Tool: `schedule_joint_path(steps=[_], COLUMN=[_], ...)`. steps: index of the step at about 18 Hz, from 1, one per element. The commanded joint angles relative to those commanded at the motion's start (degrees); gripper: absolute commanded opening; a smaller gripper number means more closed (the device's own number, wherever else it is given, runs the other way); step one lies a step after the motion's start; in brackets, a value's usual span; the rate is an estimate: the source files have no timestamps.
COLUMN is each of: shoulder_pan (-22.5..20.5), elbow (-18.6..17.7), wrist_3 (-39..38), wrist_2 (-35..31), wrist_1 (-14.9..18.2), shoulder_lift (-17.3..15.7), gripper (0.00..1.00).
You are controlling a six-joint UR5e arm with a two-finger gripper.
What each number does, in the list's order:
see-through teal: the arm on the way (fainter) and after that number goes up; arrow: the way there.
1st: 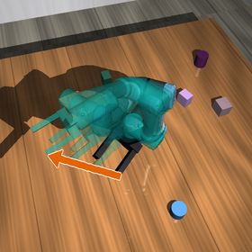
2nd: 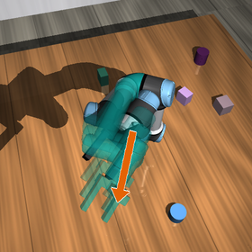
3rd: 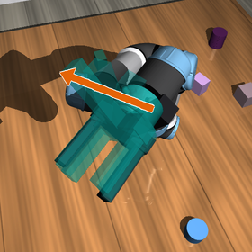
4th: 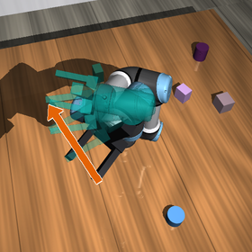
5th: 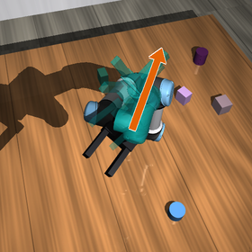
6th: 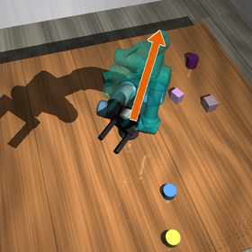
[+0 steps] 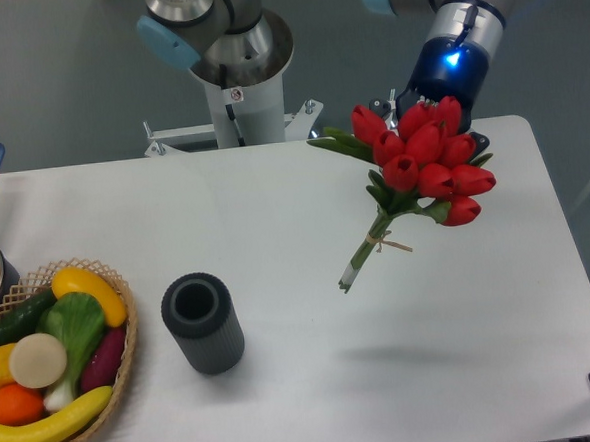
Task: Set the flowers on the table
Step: 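Carry the red tulip bouquet in the gripper, turning it stems-down, then lower the held tulips onto the table surface beside the black vase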
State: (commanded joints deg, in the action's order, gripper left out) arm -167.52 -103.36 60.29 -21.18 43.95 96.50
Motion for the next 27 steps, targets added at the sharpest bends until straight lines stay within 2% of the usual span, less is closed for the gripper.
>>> schedule_joint_path(steps=[6, 10, 13, 16, 20, 22, 27], shoulder_pan=[0.0, 0.1, 0.5, 3.9, 6.3, 7.9, 14.0], elbow=[-0.3, -0.4, -0.7, -0.2, 0.1, 0.5, -0.1], wrist_3=[-0.4, -0.4, 0.1, 0.2, 0.3, 0.3, 2.6], wrist_2=[-3.4, -8.8, -17.1, -26.8, -33.7, -37.7, -53.8], wrist_1=[0.2, 0.4, 0.3, 0.3, 0.3, 0.4, 0.4], shoulder_lift=[-0.6, -2.2, -3.2, -3.4, -3.2, -2.8, 0.2], gripper=[0.37, 0.37, 0.37, 0.37, 0.37, 0.37, 0.37])
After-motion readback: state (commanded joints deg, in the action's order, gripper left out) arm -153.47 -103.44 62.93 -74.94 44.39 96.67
